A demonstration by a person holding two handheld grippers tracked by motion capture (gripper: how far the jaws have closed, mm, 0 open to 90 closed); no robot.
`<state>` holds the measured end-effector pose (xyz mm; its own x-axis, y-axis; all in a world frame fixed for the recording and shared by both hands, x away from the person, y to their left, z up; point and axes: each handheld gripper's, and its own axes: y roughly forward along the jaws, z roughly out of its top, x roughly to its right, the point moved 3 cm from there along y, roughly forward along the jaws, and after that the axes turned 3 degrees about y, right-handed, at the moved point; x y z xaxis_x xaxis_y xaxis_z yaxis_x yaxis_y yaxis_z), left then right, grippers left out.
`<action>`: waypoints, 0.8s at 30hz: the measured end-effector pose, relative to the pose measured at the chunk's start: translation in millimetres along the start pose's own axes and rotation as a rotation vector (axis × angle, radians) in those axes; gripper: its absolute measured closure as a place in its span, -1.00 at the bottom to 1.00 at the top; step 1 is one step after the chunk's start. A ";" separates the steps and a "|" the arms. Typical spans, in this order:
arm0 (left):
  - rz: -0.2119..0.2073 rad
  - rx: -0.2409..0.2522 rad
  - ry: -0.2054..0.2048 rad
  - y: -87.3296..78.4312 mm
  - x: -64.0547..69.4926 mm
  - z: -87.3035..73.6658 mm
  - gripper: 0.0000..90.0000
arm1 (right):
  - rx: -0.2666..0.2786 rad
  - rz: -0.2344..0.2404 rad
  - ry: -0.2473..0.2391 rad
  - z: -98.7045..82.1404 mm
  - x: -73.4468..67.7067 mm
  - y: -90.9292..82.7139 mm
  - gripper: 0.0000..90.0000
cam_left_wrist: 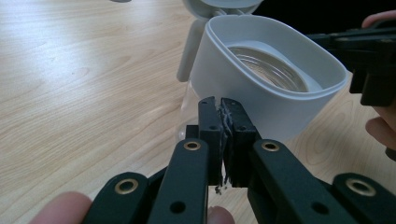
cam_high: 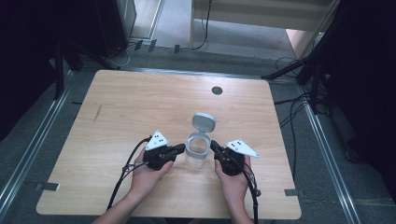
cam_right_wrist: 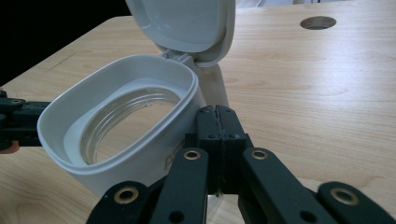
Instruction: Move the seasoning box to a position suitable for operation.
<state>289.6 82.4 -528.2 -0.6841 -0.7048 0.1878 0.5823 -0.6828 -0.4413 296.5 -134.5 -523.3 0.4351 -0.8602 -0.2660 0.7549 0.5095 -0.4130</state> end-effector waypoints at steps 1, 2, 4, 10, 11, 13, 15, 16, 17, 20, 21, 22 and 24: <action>-0.004 -0.001 -0.001 -0.6 1.0 -0.4 0.96 | -0.003 0.006 -0.001 0.5 0.6 0.6 1.00; -0.003 0.002 -0.001 -0.9 1.7 -0.7 0.96 | -0.004 0.015 -0.002 1.1 1.3 1.4 1.00; 0.001 0.000 0.000 -2.6 2.1 -1.5 0.95 | -0.008 0.024 -0.009 1.8 1.8 2.7 1.00; -0.015 0.005 -0.018 -8.7 1.0 -4.6 0.84 | -0.016 0.070 -0.022 3.2 1.0 8.5 1.00; -0.019 0.009 -0.022 -9.9 -0.7 -5.2 0.84 | -0.016 0.070 -0.022 3.2 1.0 8.5 1.00; -0.006 0.025 -0.043 -13.6 -6.9 -7.2 0.72 | -0.021 0.068 -0.040 4.7 0.8 8.9 1.00; 0.032 0.057 -0.048 -21.3 -18.9 -11.2 0.28 | -0.005 0.062 -0.042 12.6 4.0 7.0 1.00; 0.064 0.075 -0.050 -26.4 -27.1 -13.9 0.28 | -0.005 0.062 -0.042 12.6 4.0 7.0 1.00; 0.108 0.087 -0.045 -32.5 -36.4 -17.3 0.05 | 0.000 0.062 -0.042 16.8 6.1 6.5 1.00; 0.181 0.113 -0.107 -56.6 -68.6 -30.6 -0.28 | 0.006 0.066 -0.032 29.0 12.1 7.5 1.00; 0.204 0.110 -0.128 -65.7 -79.1 -35.8 -0.32 | 0.016 0.071 -0.032 35.2 14.8 10.1 1.00; 0.229 0.119 -0.145 -75.5 -89.5 -41.1 -0.35 | 0.014 0.081 -0.031 37.5 15.6 12.1 1.00; 0.249 0.131 -0.193 -94.5 -108.6 -50.5 -0.39 | 0.006 0.082 -0.034 39.6 16.3 15.1 1.00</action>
<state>286.7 233.2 -551.2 -0.4256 -0.8678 0.2565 0.7808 -0.4954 -0.3807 334.4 -141.7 -499.4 0.5120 -0.8157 -0.2693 0.7189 0.5785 -0.3855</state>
